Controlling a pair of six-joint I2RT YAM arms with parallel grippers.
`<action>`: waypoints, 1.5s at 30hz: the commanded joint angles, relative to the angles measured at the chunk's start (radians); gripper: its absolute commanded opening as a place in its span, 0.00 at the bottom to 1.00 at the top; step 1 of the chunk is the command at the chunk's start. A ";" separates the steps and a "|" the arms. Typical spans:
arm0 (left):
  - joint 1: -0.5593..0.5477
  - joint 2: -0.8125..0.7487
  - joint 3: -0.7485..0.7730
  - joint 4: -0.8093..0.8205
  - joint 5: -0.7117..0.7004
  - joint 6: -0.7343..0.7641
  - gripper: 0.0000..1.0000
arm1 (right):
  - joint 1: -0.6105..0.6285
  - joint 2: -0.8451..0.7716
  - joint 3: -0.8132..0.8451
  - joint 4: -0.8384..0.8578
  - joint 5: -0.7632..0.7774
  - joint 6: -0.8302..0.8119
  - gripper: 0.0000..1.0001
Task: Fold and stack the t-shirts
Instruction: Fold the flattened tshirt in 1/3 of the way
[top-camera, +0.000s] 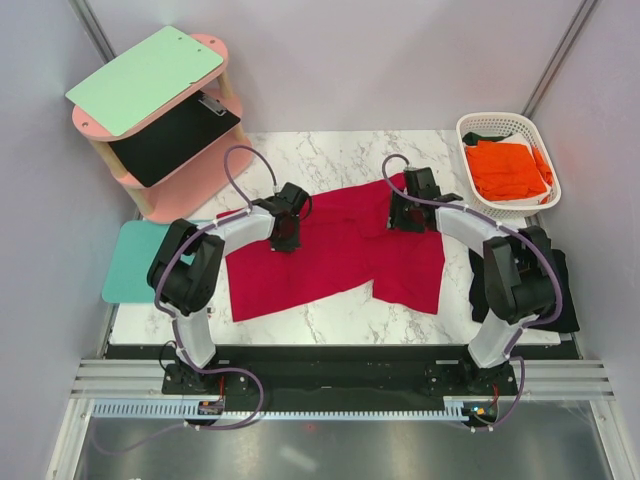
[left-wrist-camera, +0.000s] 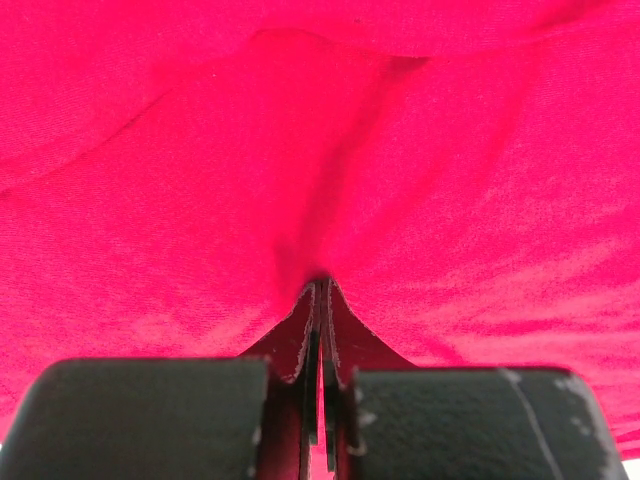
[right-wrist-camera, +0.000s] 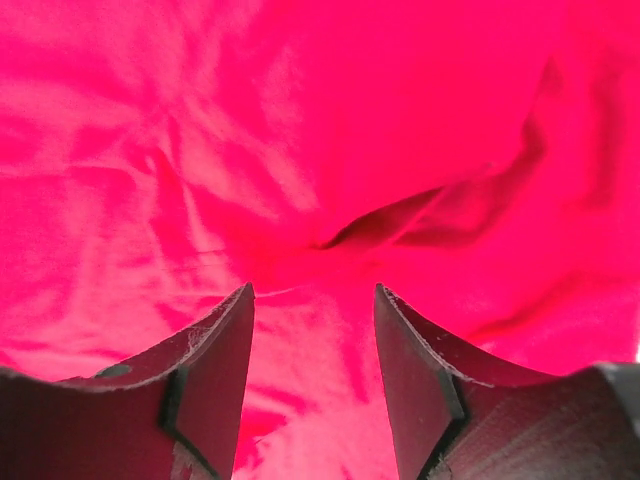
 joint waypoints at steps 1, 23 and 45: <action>0.010 0.076 0.020 -0.068 -0.065 -0.027 0.02 | -0.013 -0.085 -0.015 0.016 0.040 0.049 0.59; 0.027 0.096 0.030 -0.087 -0.120 -0.004 0.02 | -0.084 0.032 -0.069 0.185 0.025 0.152 0.56; 0.027 0.136 0.038 -0.090 -0.133 -0.007 0.02 | -0.085 -0.077 -0.092 0.144 -0.008 0.132 0.11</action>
